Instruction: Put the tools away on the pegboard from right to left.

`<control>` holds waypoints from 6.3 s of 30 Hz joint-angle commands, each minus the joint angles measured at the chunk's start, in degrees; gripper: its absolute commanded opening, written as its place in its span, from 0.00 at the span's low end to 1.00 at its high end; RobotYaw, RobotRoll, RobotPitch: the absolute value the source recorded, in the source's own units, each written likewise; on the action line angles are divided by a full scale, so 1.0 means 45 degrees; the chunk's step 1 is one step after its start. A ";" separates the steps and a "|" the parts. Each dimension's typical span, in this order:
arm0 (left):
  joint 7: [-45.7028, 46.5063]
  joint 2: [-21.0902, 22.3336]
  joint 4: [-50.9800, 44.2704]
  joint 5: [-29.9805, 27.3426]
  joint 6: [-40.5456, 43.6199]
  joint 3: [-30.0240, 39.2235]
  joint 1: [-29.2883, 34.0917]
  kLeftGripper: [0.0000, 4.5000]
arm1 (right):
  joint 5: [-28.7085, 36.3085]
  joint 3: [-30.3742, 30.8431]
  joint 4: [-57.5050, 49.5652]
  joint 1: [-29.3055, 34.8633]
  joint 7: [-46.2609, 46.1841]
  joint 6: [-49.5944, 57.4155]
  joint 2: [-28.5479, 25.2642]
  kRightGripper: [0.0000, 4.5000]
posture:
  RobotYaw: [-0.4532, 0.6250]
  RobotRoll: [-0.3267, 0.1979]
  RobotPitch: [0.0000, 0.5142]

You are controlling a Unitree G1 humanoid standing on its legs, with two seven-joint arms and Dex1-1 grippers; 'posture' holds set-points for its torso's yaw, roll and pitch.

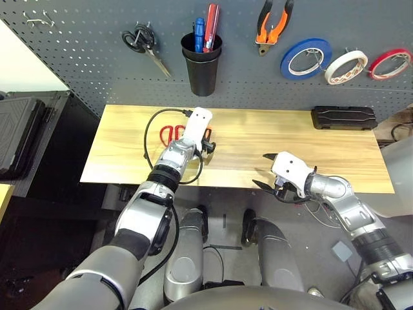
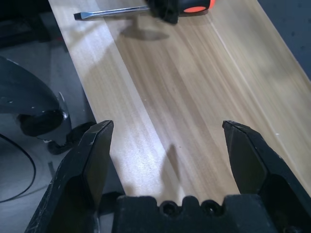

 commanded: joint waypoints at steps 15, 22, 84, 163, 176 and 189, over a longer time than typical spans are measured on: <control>0.0510 -0.0495 0.3040 0.0194 -0.1311 0.0901 -0.0553 0.34 | -0.0098 0.0128 -0.0013 0.0098 0.0104 -0.0104 -0.0097 1.00 | 0.50 0.62 0.52; 0.0576 -0.0561 0.3007 0.0198 -0.1413 0.1002 -0.0338 0.11 | -0.0085 0.0153 0.0046 0.0056 0.0153 -0.0249 -0.0096 1.00 | 0.51 0.62 0.51; 0.3132 0.0111 -1.8398 -0.3388 0.1094 0.3939 0.4038 0.11 | 0.5629 -0.3898 0.2673 -0.2981 0.3449 -0.0495 -0.0414 1.00 | 0.64 0.62 0.40; 0.2435 -0.0282 -0.8962 -0.3127 -0.3912 0.3177 -0.2900 0.11 | 0.7778 -0.5072 0.0727 -0.6451 0.3488 0.3902 -0.1022 1.00 | 0.53 0.62 0.35; 0.2301 -0.0237 -0.8531 -0.2224 -0.4145 0.2429 -0.2100 0.44 | 0.7631 -0.5094 0.0886 -0.6563 0.3336 0.3752 -0.0906 1.00 | 0.53 0.62 0.35; 0.2218 0.0025 -0.9486 -0.2248 -0.3836 0.2521 -0.2027 0.99 | 0.7486 -0.5044 0.0963 -0.6604 0.3317 0.3622 -0.0617 1.00 | 0.54 0.62 0.34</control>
